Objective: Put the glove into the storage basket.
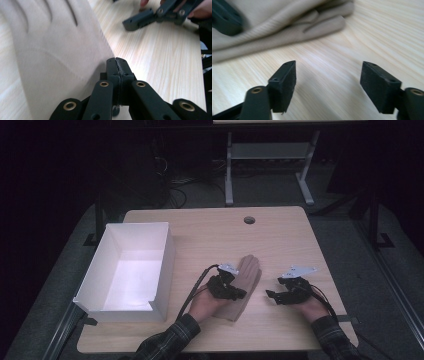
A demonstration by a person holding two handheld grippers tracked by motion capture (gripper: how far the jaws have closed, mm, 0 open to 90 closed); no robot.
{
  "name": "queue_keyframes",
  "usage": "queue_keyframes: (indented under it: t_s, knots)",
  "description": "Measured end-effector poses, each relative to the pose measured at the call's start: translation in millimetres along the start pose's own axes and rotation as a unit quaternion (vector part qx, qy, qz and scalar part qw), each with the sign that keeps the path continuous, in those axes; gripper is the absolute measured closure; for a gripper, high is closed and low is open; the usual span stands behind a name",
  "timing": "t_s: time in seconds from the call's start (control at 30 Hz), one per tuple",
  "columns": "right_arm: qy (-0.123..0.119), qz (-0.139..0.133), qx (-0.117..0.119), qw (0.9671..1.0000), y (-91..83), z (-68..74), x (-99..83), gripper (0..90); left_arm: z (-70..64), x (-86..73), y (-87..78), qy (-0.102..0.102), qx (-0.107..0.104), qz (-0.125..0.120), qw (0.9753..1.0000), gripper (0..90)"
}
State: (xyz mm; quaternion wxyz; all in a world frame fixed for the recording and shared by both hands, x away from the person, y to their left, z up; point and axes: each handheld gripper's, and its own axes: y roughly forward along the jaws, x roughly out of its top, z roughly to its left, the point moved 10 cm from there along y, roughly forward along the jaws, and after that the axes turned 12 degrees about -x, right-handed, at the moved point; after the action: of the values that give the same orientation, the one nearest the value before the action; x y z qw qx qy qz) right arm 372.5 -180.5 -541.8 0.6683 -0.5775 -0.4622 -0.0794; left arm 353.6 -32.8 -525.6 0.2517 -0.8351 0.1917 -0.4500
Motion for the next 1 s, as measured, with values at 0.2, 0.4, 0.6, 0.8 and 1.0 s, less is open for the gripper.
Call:
queue_keyframes:
  t_s: [0.2,0.4,0.6,0.8,1.0]
  knots:
    - [-0.008,0.008,-0.020,0.9997,1.9,-5.9,-6.7,22.3,-1.2,-13.2,-7.5,0.007,0.016,0.019,0.9997,89.5]
    - [-0.007,0.002,-0.021,0.9998,4.4,-5.1,-5.5,18.3,-4.2,-26.4,-19.7,0.008,0.027,0.030,0.9992,89.5]
    - [-0.002,-0.010,-0.029,0.9995,5.9,-5.9,-5.9,14.2,-4.2,-43.2,-38.5,-0.006,0.039,0.034,0.9987,89.5]
    - [-0.010,-0.019,-0.026,0.9994,-2.2,-9.0,-14.1,13.8,-7.2,-54.6,-51.9,-0.024,0.041,0.026,0.9985,89.4]
    - [0.001,-0.009,-0.010,0.9999,-1.9,-8.8,-16.4,12.3,-11.6,-35.2,-58.0,-0.003,0.057,-0.009,0.9983,70.1]
